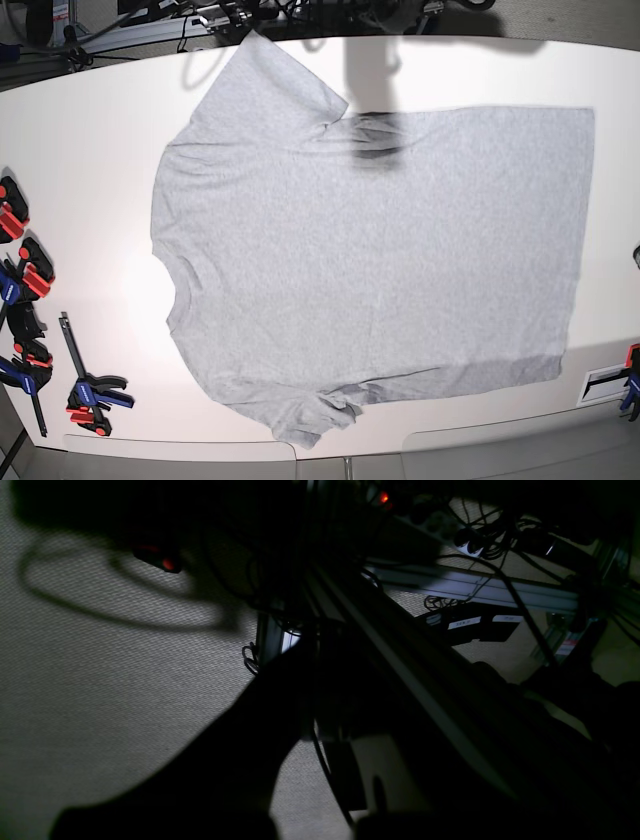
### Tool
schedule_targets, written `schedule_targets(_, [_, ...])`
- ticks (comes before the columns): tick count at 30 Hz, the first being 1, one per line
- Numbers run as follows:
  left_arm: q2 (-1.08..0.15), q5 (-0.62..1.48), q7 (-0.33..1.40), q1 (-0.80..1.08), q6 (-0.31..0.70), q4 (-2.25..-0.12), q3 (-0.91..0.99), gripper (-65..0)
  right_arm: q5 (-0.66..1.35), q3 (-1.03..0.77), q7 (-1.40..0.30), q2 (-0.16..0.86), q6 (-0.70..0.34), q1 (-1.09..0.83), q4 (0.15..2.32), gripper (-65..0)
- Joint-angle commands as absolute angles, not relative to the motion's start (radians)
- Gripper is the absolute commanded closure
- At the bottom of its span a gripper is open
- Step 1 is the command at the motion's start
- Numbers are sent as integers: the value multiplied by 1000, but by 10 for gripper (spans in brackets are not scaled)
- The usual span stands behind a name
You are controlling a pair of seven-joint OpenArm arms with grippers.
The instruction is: Fold the T-shirt properly
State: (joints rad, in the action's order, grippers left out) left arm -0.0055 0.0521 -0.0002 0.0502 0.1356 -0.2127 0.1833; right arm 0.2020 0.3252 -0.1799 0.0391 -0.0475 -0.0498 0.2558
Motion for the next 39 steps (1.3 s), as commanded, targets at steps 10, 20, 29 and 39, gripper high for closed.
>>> schedule_targets(10, [-1, 54, -8, 60, 149, -225, 182, 0, 200, 327, -173, 42, -45, -49, 263, 0])
schedule_targets(20, [-1, 118, -33, 274, 149, -509, 182, 0, 201, 327, -73, 76, -44, -148, 342, 0])
schedule_targets(29, [-30, 171, -54, 450, 149, -716, 182, 0, 200, 326, -45, 135, -43, -321, 528, 0])
schedule_targets(39, [-103, 182, -54, 638, 149, -962, 183, 0, 183, 207, 53, 189, -41, -513, 773, 0])
